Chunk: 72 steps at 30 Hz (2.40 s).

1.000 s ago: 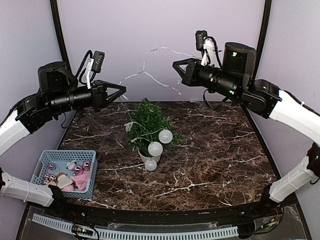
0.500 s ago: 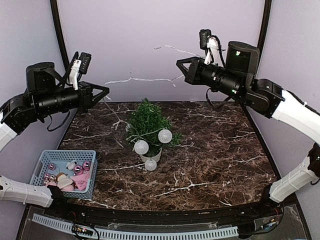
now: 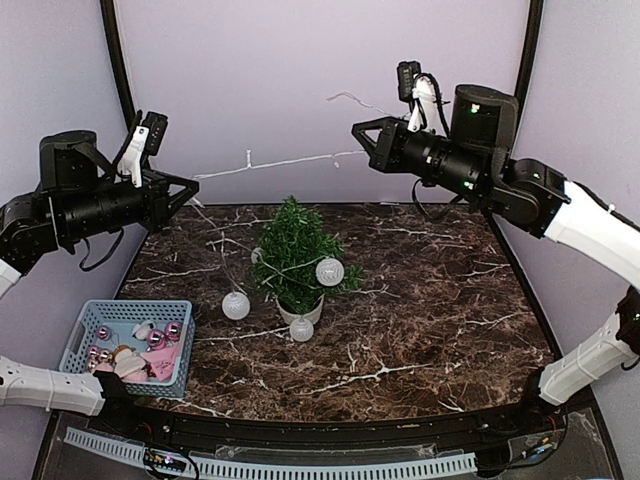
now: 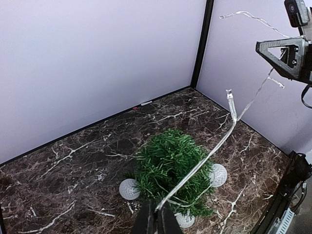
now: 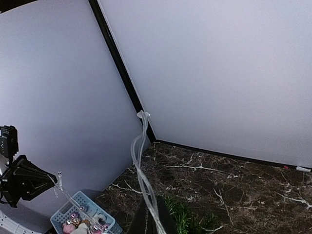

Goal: Decorate the small christmas tree
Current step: Wrap the side of the string light in the gap of the branches.

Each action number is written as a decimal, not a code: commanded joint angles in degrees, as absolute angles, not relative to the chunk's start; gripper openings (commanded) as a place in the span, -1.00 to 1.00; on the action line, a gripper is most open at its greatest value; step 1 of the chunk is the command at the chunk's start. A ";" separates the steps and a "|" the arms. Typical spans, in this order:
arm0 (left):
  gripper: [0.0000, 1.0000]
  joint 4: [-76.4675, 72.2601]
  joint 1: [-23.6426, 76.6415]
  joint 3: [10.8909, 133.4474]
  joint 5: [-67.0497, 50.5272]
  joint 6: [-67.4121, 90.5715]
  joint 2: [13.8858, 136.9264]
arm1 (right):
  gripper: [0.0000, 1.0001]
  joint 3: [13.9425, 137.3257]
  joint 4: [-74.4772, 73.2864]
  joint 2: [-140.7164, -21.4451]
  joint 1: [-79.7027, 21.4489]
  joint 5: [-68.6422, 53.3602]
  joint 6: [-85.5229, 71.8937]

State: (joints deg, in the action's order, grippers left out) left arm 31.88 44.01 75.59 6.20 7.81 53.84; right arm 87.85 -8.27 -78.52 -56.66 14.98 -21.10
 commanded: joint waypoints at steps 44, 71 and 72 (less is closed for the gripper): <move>-1.00 29.15 35.67 103.91 -26.27 -14.89 90.64 | 0.87 89.37 1.21 -91.31 -37.48 -36.83 -12.96; 0.58 16.46 35.05 84.98 -13.63 3.15 80.29 | -1.00 103.42 -0.21 -98.16 -42.21 -32.19 -15.26; 0.62 15.65 35.00 81.95 -12.33 6.96 77.99 | -1.00 103.18 1.17 -97.91 -42.19 -32.68 -15.60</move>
State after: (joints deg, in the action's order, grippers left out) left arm 22.44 35.77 89.10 -19.31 -5.63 85.43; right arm 103.96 -7.57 -101.49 -41.91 -34.02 -11.77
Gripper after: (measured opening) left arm 0.758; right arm 0.006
